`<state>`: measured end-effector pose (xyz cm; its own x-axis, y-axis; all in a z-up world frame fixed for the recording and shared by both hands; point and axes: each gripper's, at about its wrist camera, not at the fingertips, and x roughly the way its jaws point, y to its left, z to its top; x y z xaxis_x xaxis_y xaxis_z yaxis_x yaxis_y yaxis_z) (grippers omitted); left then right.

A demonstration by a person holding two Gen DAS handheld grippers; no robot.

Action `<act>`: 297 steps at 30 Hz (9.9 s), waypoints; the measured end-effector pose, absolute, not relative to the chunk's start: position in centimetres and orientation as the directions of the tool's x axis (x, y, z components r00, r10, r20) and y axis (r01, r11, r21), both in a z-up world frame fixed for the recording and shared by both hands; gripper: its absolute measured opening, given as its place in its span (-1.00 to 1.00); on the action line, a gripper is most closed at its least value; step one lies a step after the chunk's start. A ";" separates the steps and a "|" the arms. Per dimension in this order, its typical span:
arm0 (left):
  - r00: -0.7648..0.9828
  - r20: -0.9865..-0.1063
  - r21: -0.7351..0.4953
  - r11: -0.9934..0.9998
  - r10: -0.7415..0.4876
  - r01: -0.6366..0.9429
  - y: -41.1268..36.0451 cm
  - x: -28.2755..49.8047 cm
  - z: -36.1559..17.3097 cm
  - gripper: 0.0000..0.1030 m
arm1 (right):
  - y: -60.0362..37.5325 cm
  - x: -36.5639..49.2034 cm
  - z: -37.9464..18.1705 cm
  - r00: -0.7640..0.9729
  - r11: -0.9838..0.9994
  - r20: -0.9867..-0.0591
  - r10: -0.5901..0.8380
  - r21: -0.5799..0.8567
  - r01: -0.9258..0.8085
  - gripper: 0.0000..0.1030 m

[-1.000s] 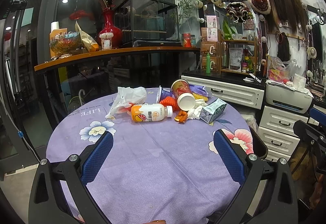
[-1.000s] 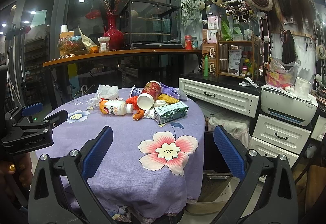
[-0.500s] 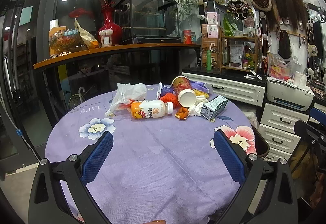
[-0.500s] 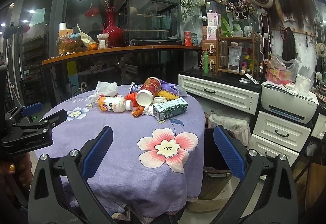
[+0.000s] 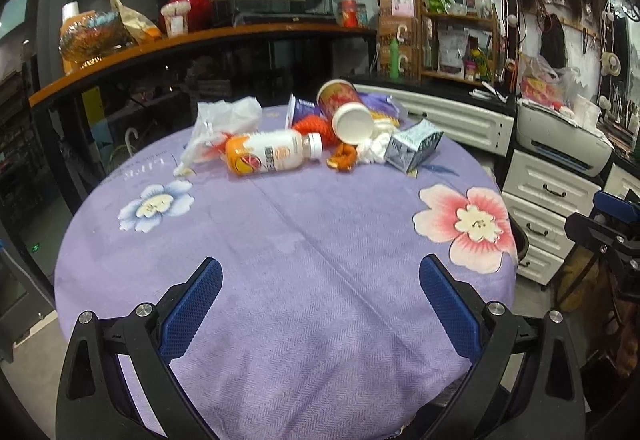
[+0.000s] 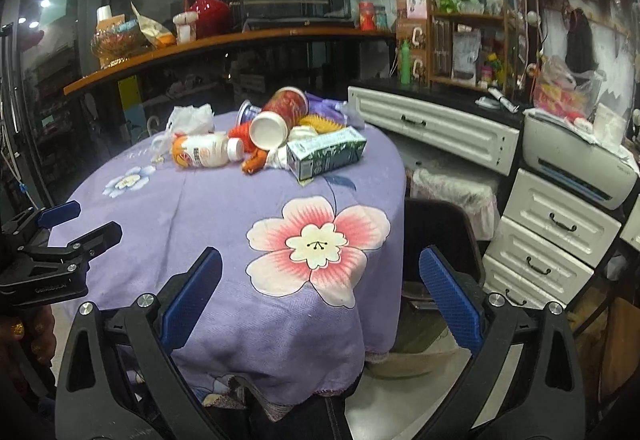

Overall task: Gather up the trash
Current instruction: 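Grasp the red paper cup with the right tool while the left tool grasps the white plastic bag, then carry the red cup with the right tool into the black bin while the left tool carries the bag, then open the left tool to drop the white bag into the bin, then grasp the orange-capped juice bottle with the right tool and lift it, then grasp the orange peels with the left tool while the right tool holds the bottle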

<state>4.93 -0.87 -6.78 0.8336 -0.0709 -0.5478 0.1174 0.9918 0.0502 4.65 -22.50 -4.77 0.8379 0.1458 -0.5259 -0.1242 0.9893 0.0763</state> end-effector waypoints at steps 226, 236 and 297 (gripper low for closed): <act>0.763 -0.630 -0.032 0.987 -0.144 0.160 11.1 21.3 -4.8 0.89 | -5.2 29.0 -2.5 0.468 0.630 -0.699 0.540 -0.032 -0.776 0.66; 0.759 -0.626 -0.113 0.984 -0.179 0.139 14.1 21.0 -5.4 0.89 | 3.8 34.3 -4.7 0.453 0.443 -0.822 0.345 -0.283 -0.851 0.65; 0.584 -0.795 0.060 0.938 -0.161 0.341 -4.9 31.4 -9.9 0.22 | -24.6 23.0 2.2 0.752 0.883 -0.489 0.442 0.093 -0.459 0.20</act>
<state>31.43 -4.89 -9.88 0.5844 -0.1614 -0.7953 0.3412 0.9380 0.0603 22.97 -24.56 2.23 0.7516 0.4424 -0.4892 -0.4592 0.8834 0.0933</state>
